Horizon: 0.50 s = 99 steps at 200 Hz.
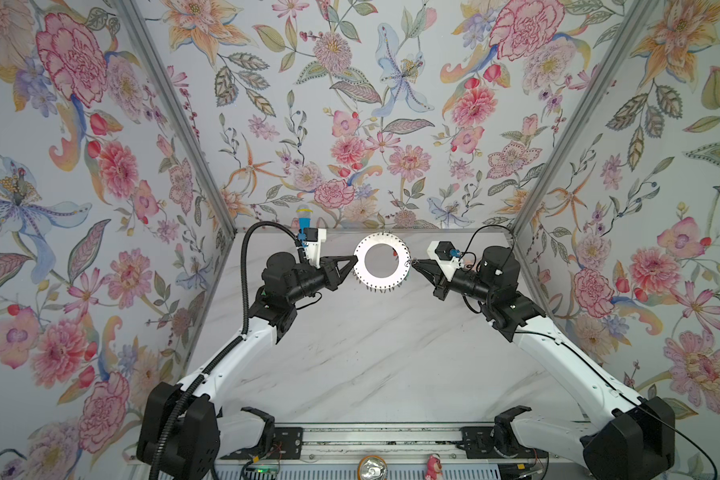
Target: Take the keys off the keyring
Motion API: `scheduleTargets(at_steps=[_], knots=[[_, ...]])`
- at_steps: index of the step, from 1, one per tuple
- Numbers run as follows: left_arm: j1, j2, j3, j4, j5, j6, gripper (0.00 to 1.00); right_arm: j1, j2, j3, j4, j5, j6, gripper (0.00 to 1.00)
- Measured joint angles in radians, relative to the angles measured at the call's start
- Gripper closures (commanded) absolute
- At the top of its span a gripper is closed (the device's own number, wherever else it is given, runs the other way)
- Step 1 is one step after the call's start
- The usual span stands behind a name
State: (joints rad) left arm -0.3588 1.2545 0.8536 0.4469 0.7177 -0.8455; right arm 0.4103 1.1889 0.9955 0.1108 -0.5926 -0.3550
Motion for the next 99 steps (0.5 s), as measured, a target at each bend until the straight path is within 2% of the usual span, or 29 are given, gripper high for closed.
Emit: scheduleTargets(at_steps=[56,99], knots=[[0.000,-0.054,-0.068,0.012,-0.018,-0.005,0.52,0.016,0.004,0.076,-0.085,0.034,-0.085,0.99],[0.000,-0.092,-0.074,-0.006,-0.025,0.044,0.40,0.015,0.004,0.095,-0.144,0.052,-0.132,0.99]])
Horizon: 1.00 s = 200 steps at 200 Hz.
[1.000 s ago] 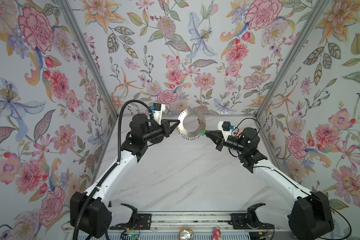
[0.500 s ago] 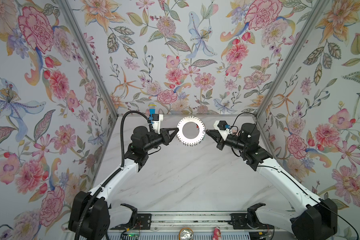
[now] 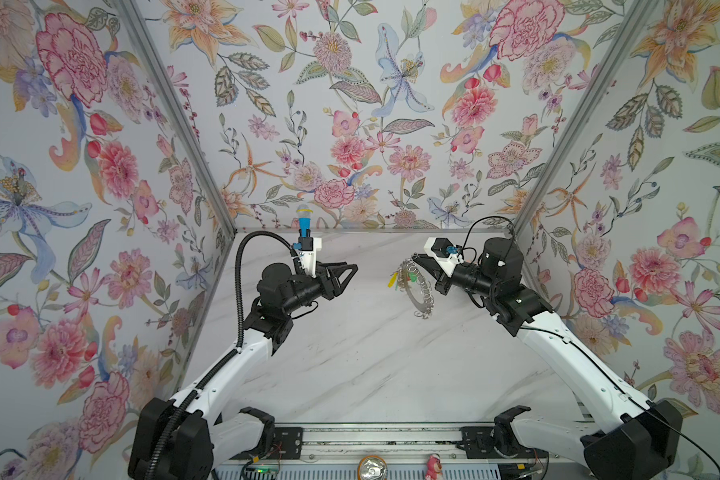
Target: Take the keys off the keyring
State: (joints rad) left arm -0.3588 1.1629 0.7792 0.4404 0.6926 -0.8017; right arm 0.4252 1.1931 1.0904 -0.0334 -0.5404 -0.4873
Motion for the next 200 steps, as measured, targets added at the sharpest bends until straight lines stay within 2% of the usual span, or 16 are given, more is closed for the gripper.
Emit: scheduleTargets(at_steps=[33,66,97,143,200], knots=[[0.000,-0.005,0.060,-0.118,-0.030,0.153,0.37,0.009,0.000,0.000,-0.031,0.000,-0.030,0.99],[0.000,-0.005,0.148,-0.212,-0.072,0.382,0.39,0.036,0.000,0.004,-0.054,0.019,-0.071,0.99],[0.000,0.000,0.162,-0.245,-0.067,0.554,0.40,0.068,0.002,0.015,-0.106,0.060,-0.119,0.99],[-0.028,-0.045,0.118,-0.236,-0.039,0.705,0.41,0.127,0.002,0.028,-0.136,0.116,-0.166,0.99],[-0.114,-0.089,0.098,-0.244,-0.046,0.793,0.44,0.192,0.018,0.028,-0.137,0.177,-0.195,0.99]])
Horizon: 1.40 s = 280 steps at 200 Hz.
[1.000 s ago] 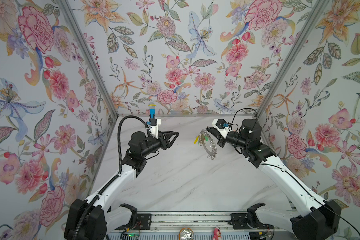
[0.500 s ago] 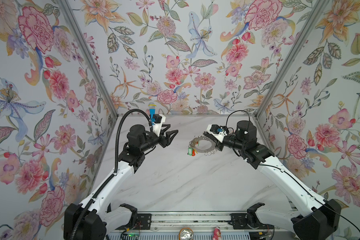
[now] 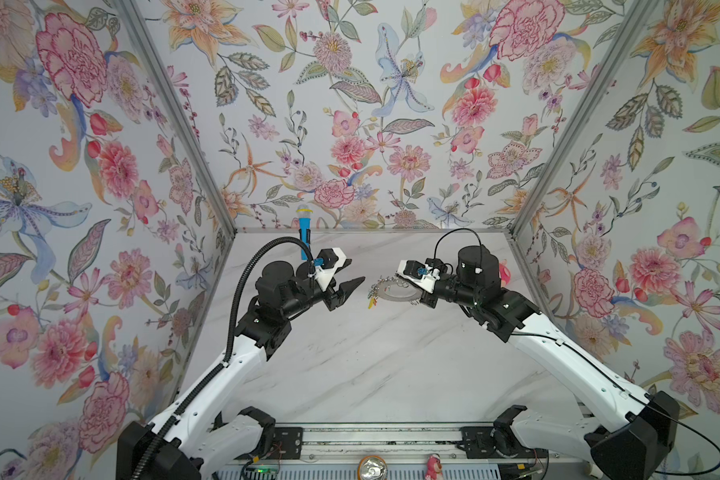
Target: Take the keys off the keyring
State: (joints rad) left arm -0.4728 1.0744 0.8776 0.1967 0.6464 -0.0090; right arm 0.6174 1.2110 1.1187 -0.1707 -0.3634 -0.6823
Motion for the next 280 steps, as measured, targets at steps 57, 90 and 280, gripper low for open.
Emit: scheduleTargets(at_steps=[57,90,280], knots=[[-0.100,0.072,0.033,-0.037,-0.032,0.047,0.52,0.036,0.011,0.009,-0.001,0.021,-0.010,0.99],[-0.153,0.122,0.055,-0.058,-0.078,0.051,0.59,0.064,0.011,0.009,-0.001,0.028,-0.013,0.99],[-0.176,0.179,0.107,-0.078,-0.116,0.066,0.91,0.068,0.011,0.009,0.001,0.051,-0.013,0.99]])
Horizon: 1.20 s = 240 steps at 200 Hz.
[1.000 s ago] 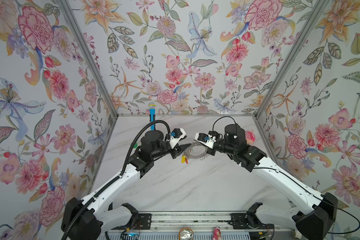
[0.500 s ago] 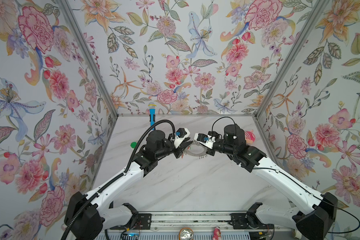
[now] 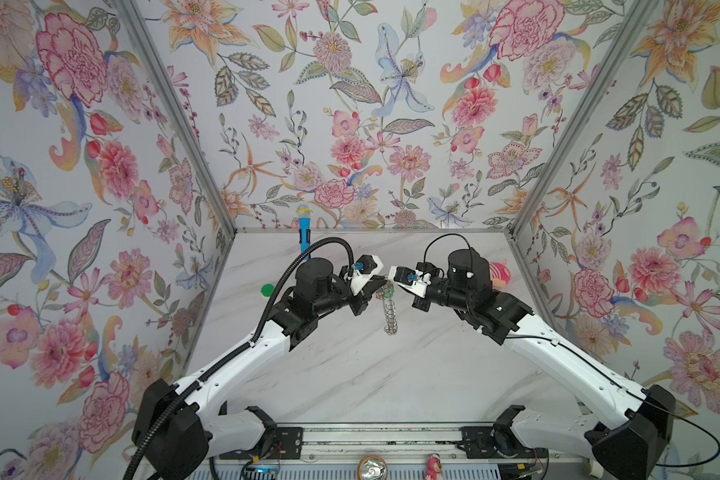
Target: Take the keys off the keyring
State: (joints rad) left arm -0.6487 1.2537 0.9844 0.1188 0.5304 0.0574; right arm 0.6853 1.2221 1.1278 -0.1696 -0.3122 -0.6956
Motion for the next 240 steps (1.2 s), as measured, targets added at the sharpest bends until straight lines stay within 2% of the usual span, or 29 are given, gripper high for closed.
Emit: scheduleTargets(at_steps=[32,132,188,240], knots=[[-0.001,0.011,0.013,-0.014,0.020,0.014,1.00,0.000,-0.001,0.000,-0.003,0.007,0.000,0.99],[-0.014,-0.005,0.021,0.010,0.023,0.034,1.00,-0.038,-0.091,-0.068,0.004,0.021,0.012,0.99],[-0.019,-0.031,-0.012,0.129,0.068,-0.006,1.00,-0.072,-0.137,-0.120,0.072,-0.037,0.053,0.99],[-0.019,-0.039,-0.088,0.311,0.100,-0.112,1.00,-0.081,-0.154,-0.161,0.138,-0.082,0.104,0.99]])
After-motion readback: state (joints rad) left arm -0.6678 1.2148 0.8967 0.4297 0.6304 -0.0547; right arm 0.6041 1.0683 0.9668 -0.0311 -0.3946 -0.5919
